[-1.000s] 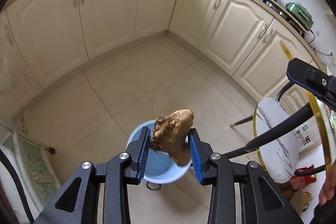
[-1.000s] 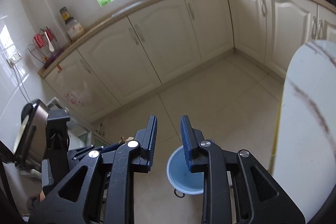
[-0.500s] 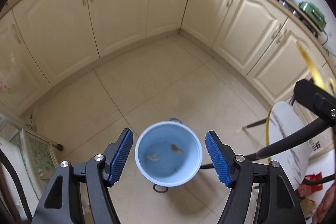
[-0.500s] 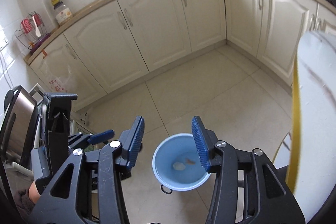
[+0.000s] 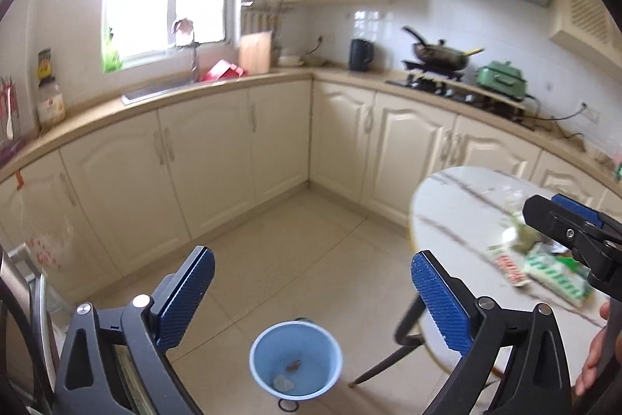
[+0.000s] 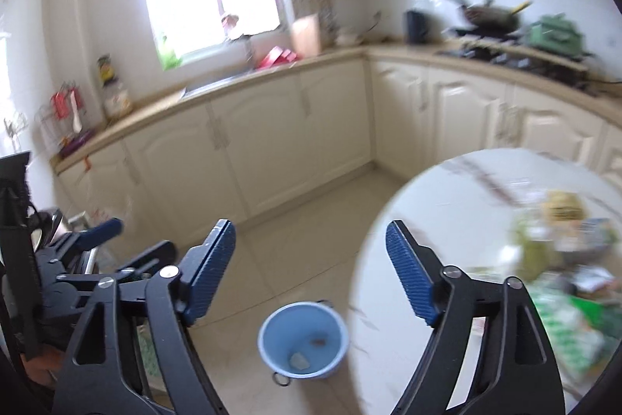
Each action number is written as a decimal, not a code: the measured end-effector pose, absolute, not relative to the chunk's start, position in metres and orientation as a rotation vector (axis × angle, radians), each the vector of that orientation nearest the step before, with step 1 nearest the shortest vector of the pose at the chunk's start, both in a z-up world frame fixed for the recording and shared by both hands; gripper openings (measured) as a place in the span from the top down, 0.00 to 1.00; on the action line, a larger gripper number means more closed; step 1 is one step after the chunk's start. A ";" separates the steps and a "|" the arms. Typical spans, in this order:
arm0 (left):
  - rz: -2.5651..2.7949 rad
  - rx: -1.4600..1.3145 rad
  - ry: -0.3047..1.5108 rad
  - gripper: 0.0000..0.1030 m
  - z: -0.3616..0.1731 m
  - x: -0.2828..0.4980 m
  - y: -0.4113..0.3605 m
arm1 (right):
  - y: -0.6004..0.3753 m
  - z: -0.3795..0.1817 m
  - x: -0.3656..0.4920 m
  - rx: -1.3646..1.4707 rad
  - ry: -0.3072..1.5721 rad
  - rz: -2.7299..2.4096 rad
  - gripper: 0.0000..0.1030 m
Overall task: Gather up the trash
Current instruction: 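Return both tools to the table and approach the clear plastic bag with the right tool, then grasp the plastic bag with the right tool while the left tool grasps the ketchup packet, then move both tools over the blue bucket and release the bag and packet, then bring both tools back toward the table, then grasp the green-checked wrapper with the left tool while the right tool grasps a white wrapper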
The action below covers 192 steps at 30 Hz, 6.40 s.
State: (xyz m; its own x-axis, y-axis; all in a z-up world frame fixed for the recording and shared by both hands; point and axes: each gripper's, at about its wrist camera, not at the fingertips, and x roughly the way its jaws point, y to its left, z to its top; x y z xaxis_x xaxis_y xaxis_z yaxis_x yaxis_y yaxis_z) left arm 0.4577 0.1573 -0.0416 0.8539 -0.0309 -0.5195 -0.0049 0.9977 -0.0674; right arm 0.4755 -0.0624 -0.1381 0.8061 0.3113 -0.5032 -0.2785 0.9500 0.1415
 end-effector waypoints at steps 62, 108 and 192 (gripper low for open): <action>-0.287 0.022 0.883 0.90 -0.167 0.575 -0.097 | -0.332 -0.163 0.442 0.118 0.639 0.093 0.44; 0.008 -0.238 1.000 0.93 -0.232 0.483 0.273 | 0.117 -0.392 0.632 0.033 1.068 0.568 0.32; -0.283 0.122 0.835 0.01 -0.103 0.455 -0.184 | -0.410 -0.176 0.371 0.205 0.617 -0.127 0.00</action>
State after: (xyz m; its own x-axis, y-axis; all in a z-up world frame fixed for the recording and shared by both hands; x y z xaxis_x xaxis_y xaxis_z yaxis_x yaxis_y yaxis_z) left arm 0.4555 -0.1839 -0.1026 0.6366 -0.1990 -0.7451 0.2944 0.9557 -0.0038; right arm 0.3712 -0.4097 -0.1761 0.8088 -0.0570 -0.5853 0.1789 0.9720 0.1525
